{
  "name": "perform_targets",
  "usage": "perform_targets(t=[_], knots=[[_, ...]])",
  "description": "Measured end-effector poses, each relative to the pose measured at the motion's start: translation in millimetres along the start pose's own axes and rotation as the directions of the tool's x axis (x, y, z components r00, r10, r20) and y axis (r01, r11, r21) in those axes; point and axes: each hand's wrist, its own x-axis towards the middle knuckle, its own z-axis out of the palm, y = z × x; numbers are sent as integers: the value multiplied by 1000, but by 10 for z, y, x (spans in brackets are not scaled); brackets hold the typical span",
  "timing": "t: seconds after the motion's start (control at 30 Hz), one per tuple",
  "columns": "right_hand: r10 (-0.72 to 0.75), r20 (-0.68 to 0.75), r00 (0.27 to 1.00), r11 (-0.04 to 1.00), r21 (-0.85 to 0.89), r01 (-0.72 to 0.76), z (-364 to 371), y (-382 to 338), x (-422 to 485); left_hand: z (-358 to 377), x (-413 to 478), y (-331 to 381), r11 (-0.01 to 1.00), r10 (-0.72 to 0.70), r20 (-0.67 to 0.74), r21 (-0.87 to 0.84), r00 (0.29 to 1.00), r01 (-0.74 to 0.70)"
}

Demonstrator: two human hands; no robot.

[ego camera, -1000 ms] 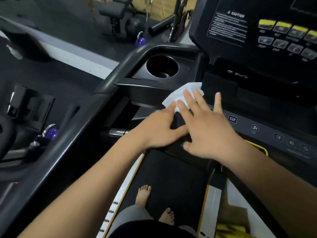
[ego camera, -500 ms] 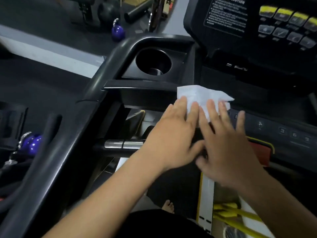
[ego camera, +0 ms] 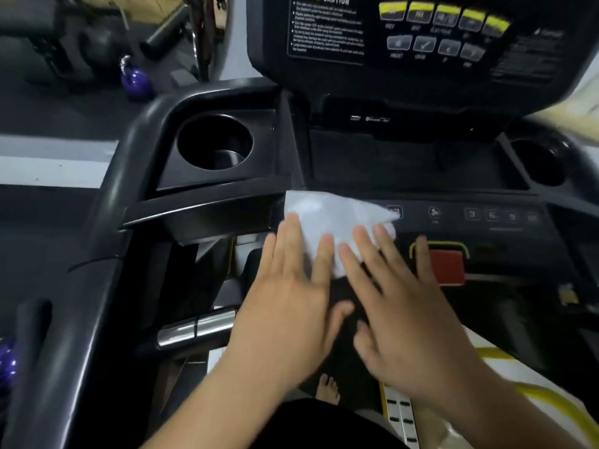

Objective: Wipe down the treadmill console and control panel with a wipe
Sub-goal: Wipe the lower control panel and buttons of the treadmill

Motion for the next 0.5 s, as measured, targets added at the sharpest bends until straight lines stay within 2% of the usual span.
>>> perform_targets(t=[0.1, 0.17, 0.3, 0.5], knots=[[-38, -6, 999, 999, 10, 38, 62, -27, -202, 27, -155, 58, 1000, 0, 19, 14, 1000, 0], [-1, 1, 1000, 1000, -25, 1, 30, 80, -76, -30, 44, 96, 997, 15, 6, 70, 1000, -16], [65, 29, 998, 997, -41, -63, -90, 246, 174, -9, 393, 164, 970, 149, 1, 194, 989, -146], [58, 52, 997, 996, -68, -55, -87, 580, 35, 5, 492, 428, 946, 142, 120, 275, 983, -171]])
